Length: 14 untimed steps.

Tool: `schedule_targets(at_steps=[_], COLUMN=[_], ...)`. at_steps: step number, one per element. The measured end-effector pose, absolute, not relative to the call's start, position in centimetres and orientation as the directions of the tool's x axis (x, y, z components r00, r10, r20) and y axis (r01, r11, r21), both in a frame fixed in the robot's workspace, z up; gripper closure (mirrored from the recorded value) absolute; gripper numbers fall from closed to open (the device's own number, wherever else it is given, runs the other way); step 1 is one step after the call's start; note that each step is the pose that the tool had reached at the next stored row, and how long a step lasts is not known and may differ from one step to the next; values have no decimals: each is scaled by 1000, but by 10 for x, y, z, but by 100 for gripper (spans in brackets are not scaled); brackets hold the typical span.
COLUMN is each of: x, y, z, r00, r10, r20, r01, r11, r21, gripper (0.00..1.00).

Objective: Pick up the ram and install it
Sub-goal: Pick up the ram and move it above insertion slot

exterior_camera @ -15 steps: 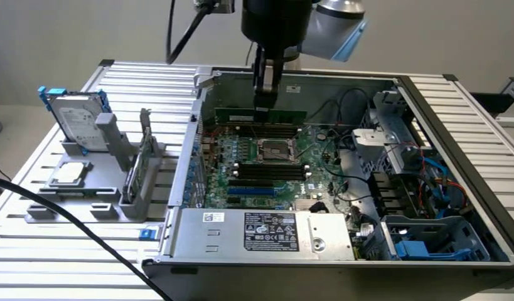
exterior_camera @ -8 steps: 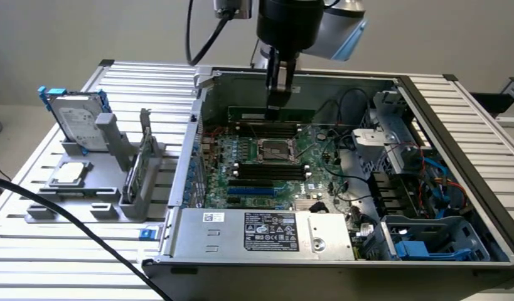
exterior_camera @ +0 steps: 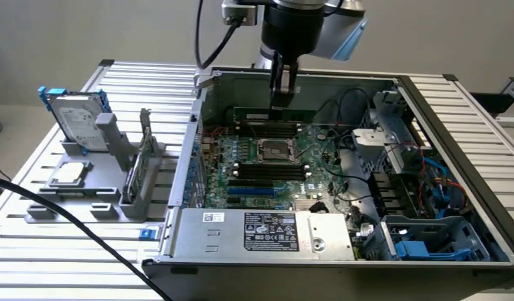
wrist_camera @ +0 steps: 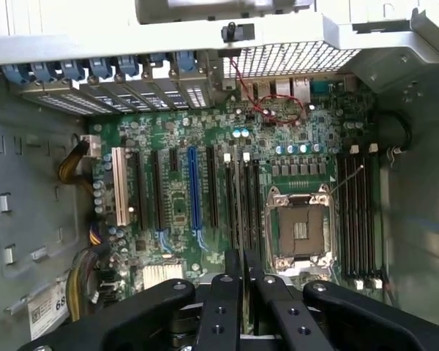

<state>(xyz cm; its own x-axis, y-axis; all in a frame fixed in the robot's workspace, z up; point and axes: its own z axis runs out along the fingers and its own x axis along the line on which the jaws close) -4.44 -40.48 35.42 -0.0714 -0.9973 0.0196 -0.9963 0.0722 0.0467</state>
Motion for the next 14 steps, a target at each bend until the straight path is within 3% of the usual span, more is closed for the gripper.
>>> schedule_targets(at_steps=[14], x=[-43], y=[-400], z=[329], r00=[-72], r10=[-997], r20=[20], r01=[-996], r11=[73], r21=[47], gripper=[86])
